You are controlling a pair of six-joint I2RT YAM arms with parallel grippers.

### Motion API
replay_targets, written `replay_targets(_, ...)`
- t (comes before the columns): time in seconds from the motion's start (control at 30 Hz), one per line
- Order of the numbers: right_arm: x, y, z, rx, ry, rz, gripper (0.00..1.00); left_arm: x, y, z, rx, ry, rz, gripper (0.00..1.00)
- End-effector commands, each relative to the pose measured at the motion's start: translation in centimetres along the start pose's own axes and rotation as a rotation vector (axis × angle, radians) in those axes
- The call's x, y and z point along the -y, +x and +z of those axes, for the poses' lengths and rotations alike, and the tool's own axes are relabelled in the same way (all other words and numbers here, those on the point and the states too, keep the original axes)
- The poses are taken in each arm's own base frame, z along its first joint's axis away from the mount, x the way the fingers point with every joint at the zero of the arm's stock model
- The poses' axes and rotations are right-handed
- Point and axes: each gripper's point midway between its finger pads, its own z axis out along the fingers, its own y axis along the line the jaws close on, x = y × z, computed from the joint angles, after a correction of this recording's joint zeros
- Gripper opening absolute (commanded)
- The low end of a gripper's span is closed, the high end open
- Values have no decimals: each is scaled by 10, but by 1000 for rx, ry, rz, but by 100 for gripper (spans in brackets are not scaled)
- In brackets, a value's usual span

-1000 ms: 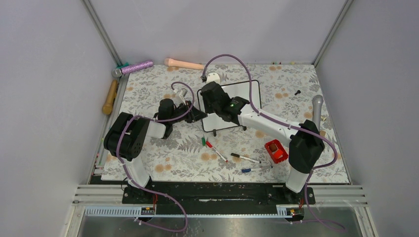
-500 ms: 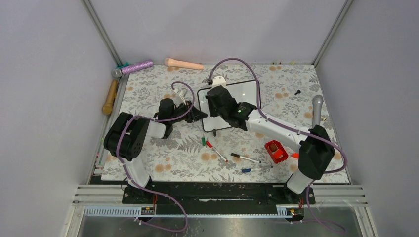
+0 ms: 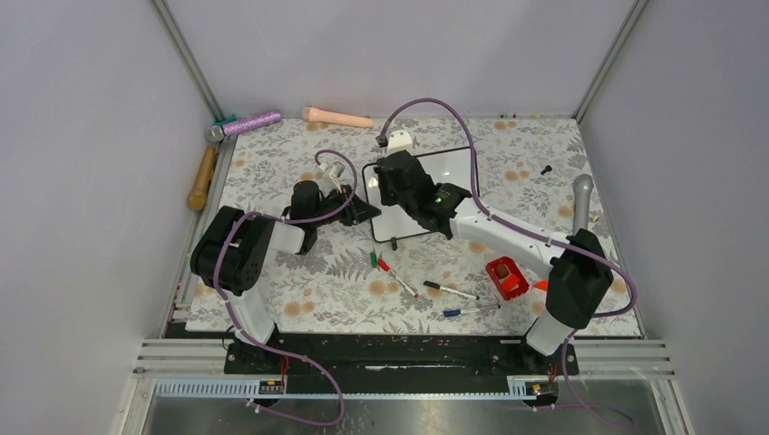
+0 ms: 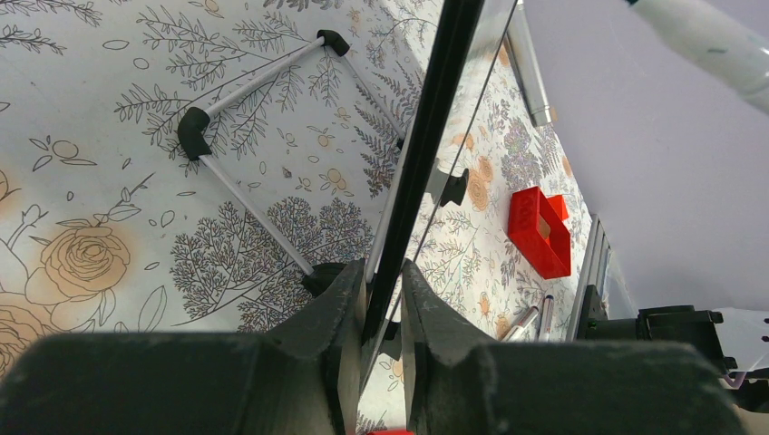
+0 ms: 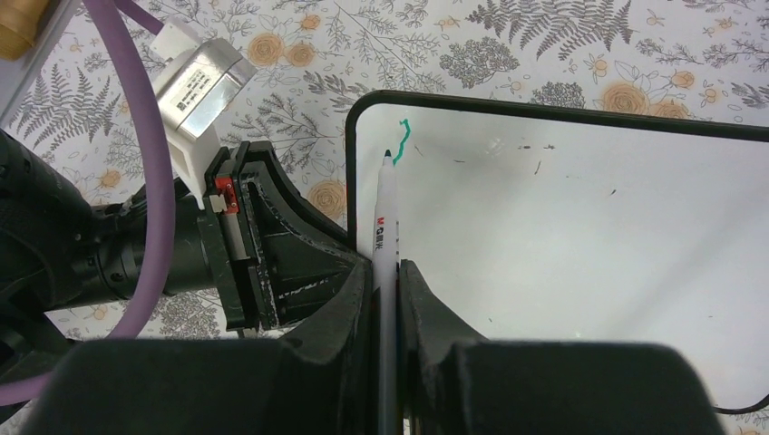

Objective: Write a sentence on the whiteboard

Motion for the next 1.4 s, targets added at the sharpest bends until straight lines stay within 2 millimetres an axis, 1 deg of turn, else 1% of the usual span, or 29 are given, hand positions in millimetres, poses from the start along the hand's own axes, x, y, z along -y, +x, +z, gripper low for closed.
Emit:
replay_targets(0.0,-4,-25,-1,63,18,-5,0,-7,-13,2,41,-49,12,15)
replay_targets(0.47,0,-26,9,50,67,-30,0,-7,-13,2,40,-49,10,15)
replay_targets(0.93,4,-20,16,25,101,-45,0,-6,-13,2,41,-48,13,15)
replay_targets(1.37,11,-19,15,21,141,-55,0,-6,-14,2,41,-46,14,15)
